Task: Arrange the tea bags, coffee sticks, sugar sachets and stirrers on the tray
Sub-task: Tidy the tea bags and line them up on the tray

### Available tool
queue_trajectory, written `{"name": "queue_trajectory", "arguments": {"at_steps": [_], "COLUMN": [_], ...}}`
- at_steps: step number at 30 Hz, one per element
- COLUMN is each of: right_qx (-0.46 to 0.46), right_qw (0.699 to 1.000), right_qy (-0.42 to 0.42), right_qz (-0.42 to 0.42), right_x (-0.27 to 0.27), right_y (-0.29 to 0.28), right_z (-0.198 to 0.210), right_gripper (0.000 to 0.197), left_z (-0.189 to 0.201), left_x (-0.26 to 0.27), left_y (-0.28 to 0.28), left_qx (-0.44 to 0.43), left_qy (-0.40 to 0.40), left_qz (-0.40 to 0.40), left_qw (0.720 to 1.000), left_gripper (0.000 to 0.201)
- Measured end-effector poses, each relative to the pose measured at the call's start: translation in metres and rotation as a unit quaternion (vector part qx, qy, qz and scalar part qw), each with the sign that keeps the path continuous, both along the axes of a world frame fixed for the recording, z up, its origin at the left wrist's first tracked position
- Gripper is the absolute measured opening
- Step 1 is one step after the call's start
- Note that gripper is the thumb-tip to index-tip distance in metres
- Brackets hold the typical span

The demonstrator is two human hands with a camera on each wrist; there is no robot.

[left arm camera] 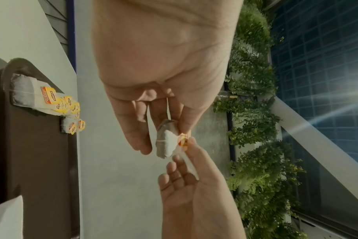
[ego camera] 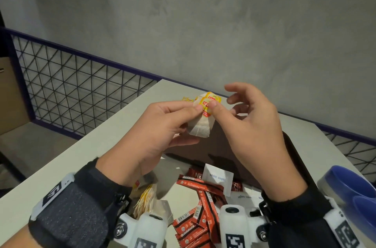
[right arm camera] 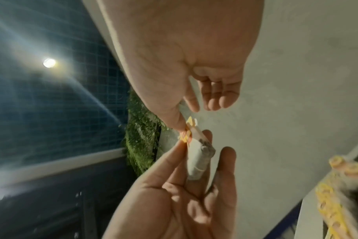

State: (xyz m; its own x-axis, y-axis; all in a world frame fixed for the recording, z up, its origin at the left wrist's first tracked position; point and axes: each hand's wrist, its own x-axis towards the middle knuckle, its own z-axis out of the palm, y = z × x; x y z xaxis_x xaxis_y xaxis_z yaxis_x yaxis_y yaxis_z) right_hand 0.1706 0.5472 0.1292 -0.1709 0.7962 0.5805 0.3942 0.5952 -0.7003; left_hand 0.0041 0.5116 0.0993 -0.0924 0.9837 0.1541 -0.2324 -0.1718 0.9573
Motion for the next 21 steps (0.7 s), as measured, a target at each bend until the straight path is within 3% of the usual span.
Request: {"name": "queue_trajectory", "arguments": {"at_steps": [4, 10, 13, 16, 21], "right_qx": [-0.131, -0.139, -0.193, -0.268, -0.321], "right_qw": [0.987, 0.985, 0.975, 0.956, 0.938], "right_qy": [0.05, -0.014, -0.028, -0.041, -0.111], "right_qz": [0.074, 0.098, 0.107, 0.113, 0.067], "right_x": [0.001, -0.006, -0.015, -0.021, -0.026], "right_y": [-0.001, 0.006, 0.041, 0.092, 0.161], "right_z": [0.004, 0.013, 0.027, 0.035, 0.002], "right_gripper": [0.009, 0.005, 0.005, 0.007, 0.019], "left_z": [0.001, 0.003, 0.006, 0.009, 0.011], "left_x": [-0.002, -0.009, -0.024, -0.043, -0.064], "left_y": [0.0, 0.002, 0.007, 0.008, 0.007], "left_qx": [0.001, -0.007, -0.019, -0.021, -0.02], "left_qy": [0.016, 0.086, 0.087, 0.057, 0.008], "left_qz": [0.005, 0.053, 0.115, 0.184, 0.226], "left_qw": [1.0, 0.995, 0.989, 0.981, 0.974], "left_gripper": [0.019, 0.016, 0.026, 0.023, 0.013]}}
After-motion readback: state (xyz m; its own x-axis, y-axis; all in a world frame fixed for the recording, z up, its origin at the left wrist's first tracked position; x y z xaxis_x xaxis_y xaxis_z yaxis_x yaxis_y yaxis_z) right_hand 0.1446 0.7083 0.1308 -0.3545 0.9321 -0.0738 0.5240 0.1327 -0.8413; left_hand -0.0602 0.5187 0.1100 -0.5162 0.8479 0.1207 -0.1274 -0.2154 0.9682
